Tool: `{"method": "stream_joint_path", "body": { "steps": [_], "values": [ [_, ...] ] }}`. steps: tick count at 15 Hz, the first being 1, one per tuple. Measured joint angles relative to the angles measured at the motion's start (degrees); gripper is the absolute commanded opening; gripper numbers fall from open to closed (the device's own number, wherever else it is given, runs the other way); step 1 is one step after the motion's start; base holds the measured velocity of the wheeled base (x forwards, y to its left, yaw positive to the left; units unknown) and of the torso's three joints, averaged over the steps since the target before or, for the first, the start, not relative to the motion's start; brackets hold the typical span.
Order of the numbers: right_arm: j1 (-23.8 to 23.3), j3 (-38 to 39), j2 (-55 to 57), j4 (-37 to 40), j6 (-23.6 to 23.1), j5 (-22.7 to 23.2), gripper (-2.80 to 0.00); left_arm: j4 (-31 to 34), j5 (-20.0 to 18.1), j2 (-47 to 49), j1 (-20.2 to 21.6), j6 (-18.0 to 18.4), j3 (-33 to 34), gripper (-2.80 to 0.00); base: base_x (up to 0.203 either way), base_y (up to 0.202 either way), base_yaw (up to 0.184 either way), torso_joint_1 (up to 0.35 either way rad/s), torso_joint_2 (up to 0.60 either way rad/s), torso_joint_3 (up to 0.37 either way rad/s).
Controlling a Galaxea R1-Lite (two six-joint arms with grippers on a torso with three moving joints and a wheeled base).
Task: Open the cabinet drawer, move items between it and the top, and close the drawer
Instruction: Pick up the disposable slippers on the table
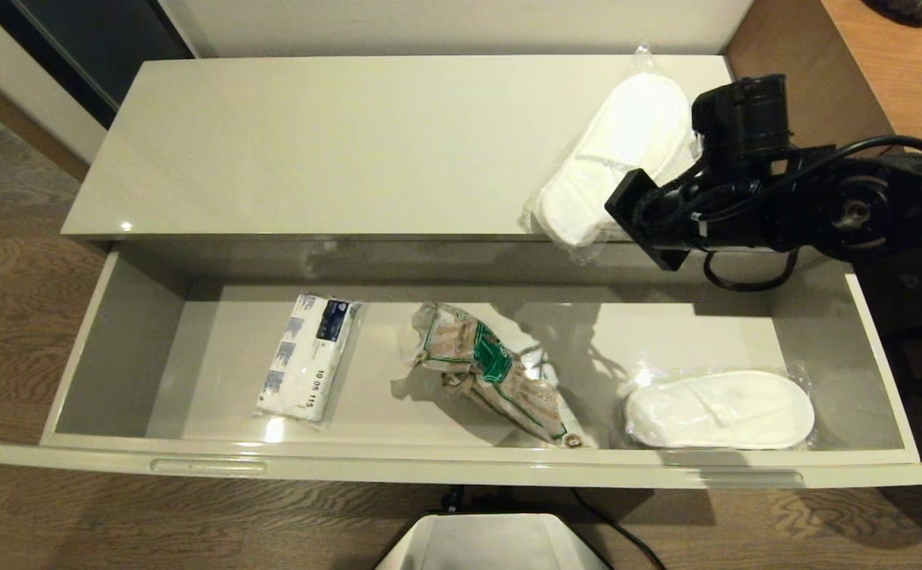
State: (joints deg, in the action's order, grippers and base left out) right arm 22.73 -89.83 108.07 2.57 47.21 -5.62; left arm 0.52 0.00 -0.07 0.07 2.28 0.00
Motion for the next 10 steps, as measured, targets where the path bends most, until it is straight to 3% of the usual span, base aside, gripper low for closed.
{"method": "stream_joint_path", "body": {
  "steps": [8, 10],
  "values": [
    [0.1, 1.7, -15.2, 14.4, -3.3, -1.4, -2.8, 0.0, 0.0, 0.0, 0.0, 0.0, 0.0, -2.8, 0.0, 0.0, 0.0, 0.0, 0.0, 0.0],
    [0.1, 1.2, -18.8, 19.4, -4.2, -4.3, -2.8, 0.0, 0.0, 0.0, 0.0, 0.0, 0.0, -2.8, 0.0, 0.0, 0.0, 0.0, 0.0, 0.0]
  ]
}}
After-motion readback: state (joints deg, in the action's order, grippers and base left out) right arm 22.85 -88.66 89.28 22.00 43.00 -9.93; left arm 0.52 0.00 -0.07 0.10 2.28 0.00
